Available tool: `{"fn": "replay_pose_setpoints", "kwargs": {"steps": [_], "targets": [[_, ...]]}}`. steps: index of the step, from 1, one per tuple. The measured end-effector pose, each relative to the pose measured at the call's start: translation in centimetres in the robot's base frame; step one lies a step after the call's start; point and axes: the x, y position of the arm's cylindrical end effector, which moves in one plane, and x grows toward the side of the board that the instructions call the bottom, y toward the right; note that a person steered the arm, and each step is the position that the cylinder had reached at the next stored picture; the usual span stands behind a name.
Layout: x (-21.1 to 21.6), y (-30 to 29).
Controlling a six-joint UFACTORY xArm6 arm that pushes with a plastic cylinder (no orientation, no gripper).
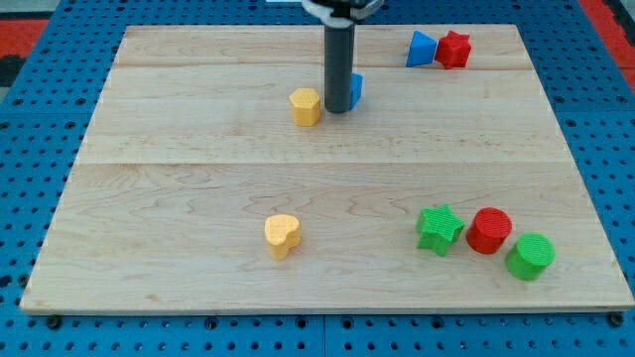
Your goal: Push the blue cube into the blue triangle
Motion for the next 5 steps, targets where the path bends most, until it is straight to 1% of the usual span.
{"fn": "replay_pose_setpoints", "kwargs": {"steps": [1,3,4,5], "targets": [[-2.0,2.6],[-2.1,3.7],[-2.3,-0.8],[-5.5,-1.5]]}}
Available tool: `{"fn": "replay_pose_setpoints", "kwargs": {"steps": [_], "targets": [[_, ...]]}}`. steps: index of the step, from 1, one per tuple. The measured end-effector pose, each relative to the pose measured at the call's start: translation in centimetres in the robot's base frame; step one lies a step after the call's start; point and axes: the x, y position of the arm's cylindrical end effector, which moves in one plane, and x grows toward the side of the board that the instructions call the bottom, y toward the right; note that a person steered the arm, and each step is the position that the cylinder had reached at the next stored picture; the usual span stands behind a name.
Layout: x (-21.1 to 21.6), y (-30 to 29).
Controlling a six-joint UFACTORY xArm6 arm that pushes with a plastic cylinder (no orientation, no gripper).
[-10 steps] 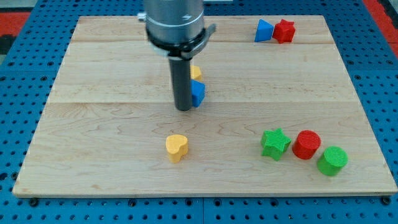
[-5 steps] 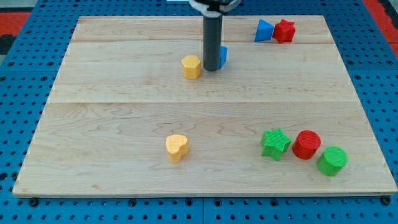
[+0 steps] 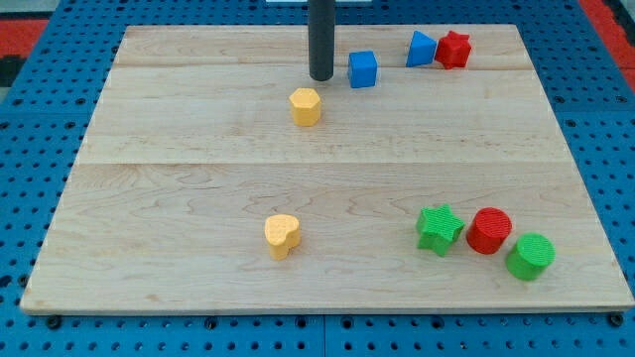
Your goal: Push the blue cube into the blue triangle
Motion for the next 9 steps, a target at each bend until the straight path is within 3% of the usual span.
{"fn": "replay_pose_setpoints", "kwargs": {"steps": [1,2,3,4,5,6,8,9], "targets": [[-0.6,6.7],[0.6,8.4],[4.8,7.3],[4.3,12.0],[1.1,11.7],[2.3,15.4],[18.8,30.6],[25.4,27.2]]}}
